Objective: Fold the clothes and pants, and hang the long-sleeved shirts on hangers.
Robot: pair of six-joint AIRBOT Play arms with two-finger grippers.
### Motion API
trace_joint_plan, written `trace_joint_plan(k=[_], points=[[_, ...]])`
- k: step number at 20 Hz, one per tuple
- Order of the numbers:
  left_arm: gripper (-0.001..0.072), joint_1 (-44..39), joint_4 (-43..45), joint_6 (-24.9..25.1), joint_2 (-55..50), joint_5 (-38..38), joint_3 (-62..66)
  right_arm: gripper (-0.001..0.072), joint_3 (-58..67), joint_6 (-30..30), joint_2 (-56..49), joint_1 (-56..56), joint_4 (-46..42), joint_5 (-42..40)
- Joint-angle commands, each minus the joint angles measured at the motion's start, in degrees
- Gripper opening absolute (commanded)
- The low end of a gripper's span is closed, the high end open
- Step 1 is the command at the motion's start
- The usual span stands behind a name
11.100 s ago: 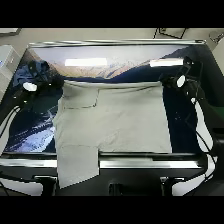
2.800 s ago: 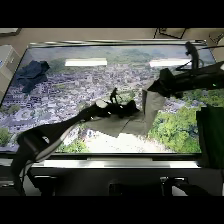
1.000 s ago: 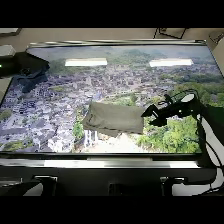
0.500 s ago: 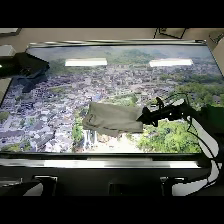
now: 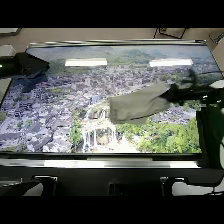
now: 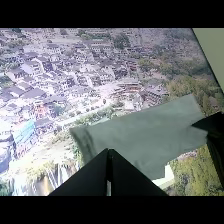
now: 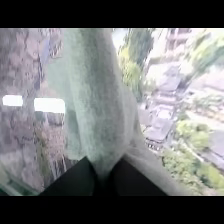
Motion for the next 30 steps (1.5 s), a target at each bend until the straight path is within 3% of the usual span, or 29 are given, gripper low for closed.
trace_joint_plan(k=[1, 9, 14, 20, 22, 25, 30], points=[[0.0028, 0.0, 0.0, 0.0, 0.0, 0.0, 0.0, 0.0048, 12.7, 6.5, 2.6, -12.0, -7.3, 6.3], [0.0029, 0.0, 0.0, 0.0, 0.0, 0.0, 0.0, 0.0046, 23.1, 17.2, 2.6, -34.1, -11.7, 7.1], [0.0028, 0.0, 0.0, 0.6, 0.0, 0.1, 0.0, 0.0046, 23.2, 22.1, 3.1, -41.1, -9.0, 10.4], [0.0029, 0.0, 0.0, 0.7, 0.0, 0.0, 0.0, 0.0047, 23.1, 28.0, 6.6, -48.4, -11.8, 16.0], [0.0029, 0.0, 0.0, 1.7, 0.0, 0.0, 0.0, 0.0047, 23.1, 28.8, 6.8, -49.9, -16.1, 21.3], [0.0029, 0.0, -0.1, 2.0, 0.0, 0.0, 0.0, 0.0048, 22.6, 27.5, 6.8, -50.1, -29.6, 28.2], [0.0029, 0.0, -0.2, 1.9, 0.0, 0.0, 0.0, 0.0048, 8.4, 25.4, 11.0, -50.1, -44.2, 26.4]])
